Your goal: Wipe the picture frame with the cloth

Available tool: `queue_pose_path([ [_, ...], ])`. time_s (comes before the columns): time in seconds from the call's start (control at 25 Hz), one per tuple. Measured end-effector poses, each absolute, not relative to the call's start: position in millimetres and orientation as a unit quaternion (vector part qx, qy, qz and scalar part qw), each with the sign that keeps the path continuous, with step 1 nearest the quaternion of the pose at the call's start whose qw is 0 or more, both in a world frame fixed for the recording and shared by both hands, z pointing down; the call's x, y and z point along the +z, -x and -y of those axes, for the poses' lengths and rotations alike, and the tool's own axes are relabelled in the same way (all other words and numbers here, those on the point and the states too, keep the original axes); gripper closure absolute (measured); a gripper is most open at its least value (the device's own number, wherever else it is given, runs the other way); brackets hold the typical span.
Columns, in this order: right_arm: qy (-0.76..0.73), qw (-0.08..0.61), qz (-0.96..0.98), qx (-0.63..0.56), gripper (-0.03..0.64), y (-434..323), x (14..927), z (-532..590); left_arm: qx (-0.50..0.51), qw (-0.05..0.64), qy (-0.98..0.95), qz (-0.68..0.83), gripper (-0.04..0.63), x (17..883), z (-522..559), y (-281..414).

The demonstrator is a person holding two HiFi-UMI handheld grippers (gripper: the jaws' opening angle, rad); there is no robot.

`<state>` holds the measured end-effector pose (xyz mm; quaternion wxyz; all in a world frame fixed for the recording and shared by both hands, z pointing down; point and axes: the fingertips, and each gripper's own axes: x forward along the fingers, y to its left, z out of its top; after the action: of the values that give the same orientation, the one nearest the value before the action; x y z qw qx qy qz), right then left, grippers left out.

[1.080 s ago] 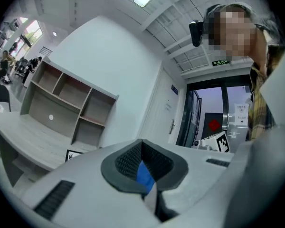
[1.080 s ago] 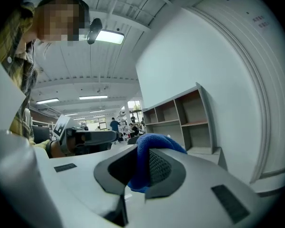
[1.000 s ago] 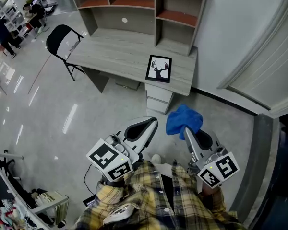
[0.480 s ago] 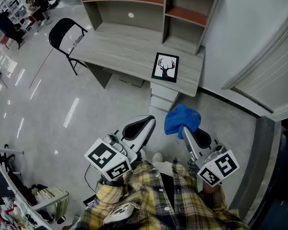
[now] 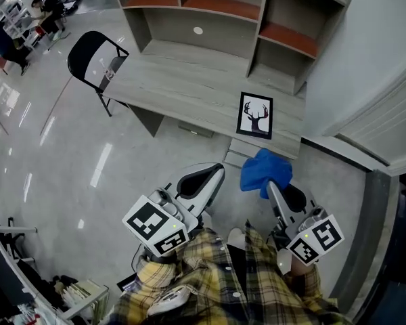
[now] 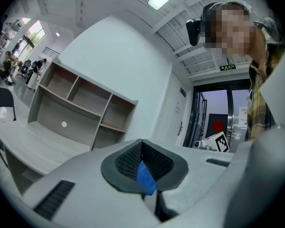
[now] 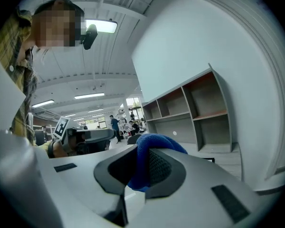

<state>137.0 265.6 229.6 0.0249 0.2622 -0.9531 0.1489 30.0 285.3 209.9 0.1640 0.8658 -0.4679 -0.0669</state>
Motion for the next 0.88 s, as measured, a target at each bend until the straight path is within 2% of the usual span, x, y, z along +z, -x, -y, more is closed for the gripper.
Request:
queue_pose_path([
  [0.36, -0.332, 0.035, 0.931, 0.144, 0.569, -67.9, 229.7, -233.4, -0.050, 0.178, -0.891, 0.415, 0.589, 215.6, -256.9, 50.9],
  [0.88, -0.415, 0.055, 0.891, 0.178, 0.569, -83.3, 262.6, -178.0, -0.041, 0.223, -0.899, 0.375, 0.589, 253.5, -188.6, 65.3],
])
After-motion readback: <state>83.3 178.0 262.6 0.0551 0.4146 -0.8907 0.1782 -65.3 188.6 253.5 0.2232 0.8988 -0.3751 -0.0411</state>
